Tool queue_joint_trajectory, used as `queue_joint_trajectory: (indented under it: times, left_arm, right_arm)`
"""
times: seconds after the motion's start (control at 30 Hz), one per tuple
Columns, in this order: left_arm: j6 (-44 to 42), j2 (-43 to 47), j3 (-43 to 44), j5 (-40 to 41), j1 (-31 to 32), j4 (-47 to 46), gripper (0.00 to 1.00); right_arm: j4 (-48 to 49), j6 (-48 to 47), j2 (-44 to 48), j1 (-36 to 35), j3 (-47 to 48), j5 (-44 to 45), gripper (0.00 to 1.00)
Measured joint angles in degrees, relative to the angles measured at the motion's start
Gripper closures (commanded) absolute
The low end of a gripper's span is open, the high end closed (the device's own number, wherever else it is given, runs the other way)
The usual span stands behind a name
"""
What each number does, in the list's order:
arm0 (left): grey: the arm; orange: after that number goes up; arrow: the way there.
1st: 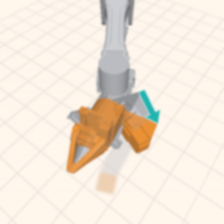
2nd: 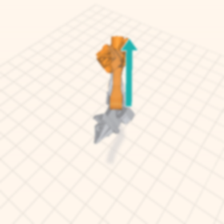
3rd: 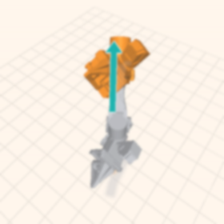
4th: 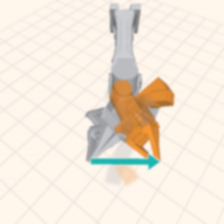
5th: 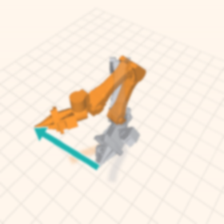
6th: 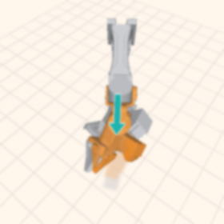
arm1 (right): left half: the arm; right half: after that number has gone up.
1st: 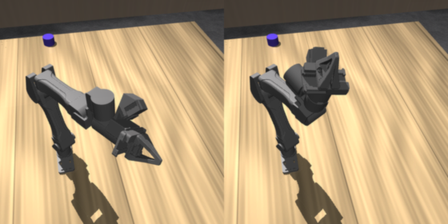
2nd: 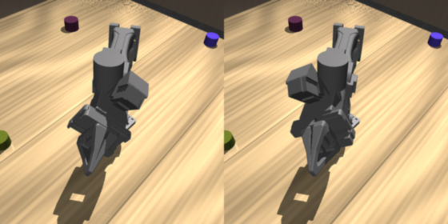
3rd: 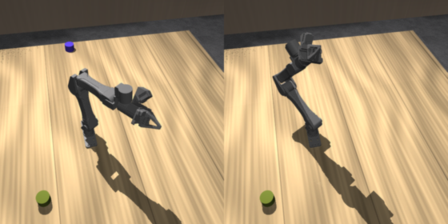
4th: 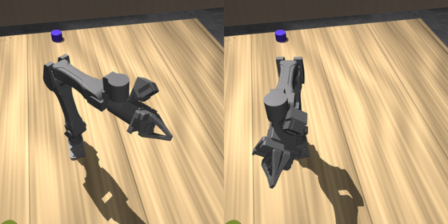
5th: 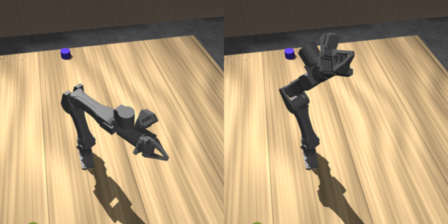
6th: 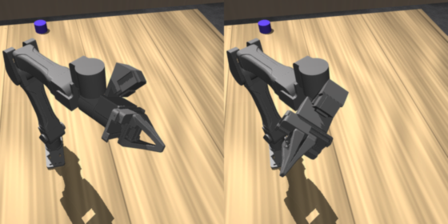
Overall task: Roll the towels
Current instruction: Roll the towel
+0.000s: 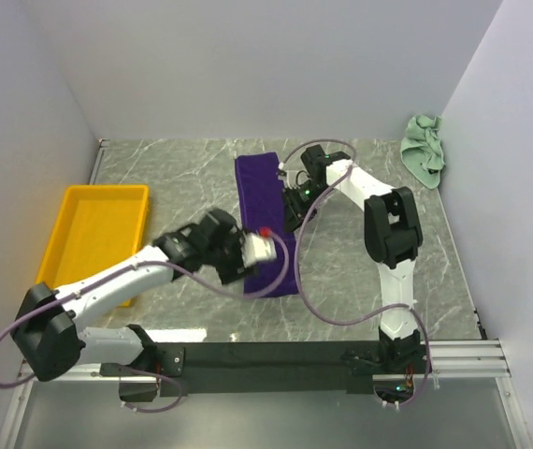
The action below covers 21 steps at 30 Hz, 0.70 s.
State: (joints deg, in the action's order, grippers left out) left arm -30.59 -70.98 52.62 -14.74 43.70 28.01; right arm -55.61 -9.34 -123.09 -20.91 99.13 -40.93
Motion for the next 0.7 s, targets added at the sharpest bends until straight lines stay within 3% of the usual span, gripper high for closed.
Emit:
queue_joint_trajectory:
  times: [0.27,0.63,0.7]
  left_arm:
    - [0.57,-5.51,-5.49,6.21,14.49,-6.05,0.3]
    - [1.73,-16.85,-5.53,9.22,17.57,-14.56,0.37]
    - [1.51,-18.56,-5.55,9.14,17.73,-15.08,0.45]
  right_arm:
    - [2.08,2.1,-5.27,-1.64,3.3,2.21,0.69]
    - [0.28,2.23,-5.29,1.36,8.31,2.45,0.69]
    - [0.13,2.14,-4.81,3.08,8.98,2.1,0.69]
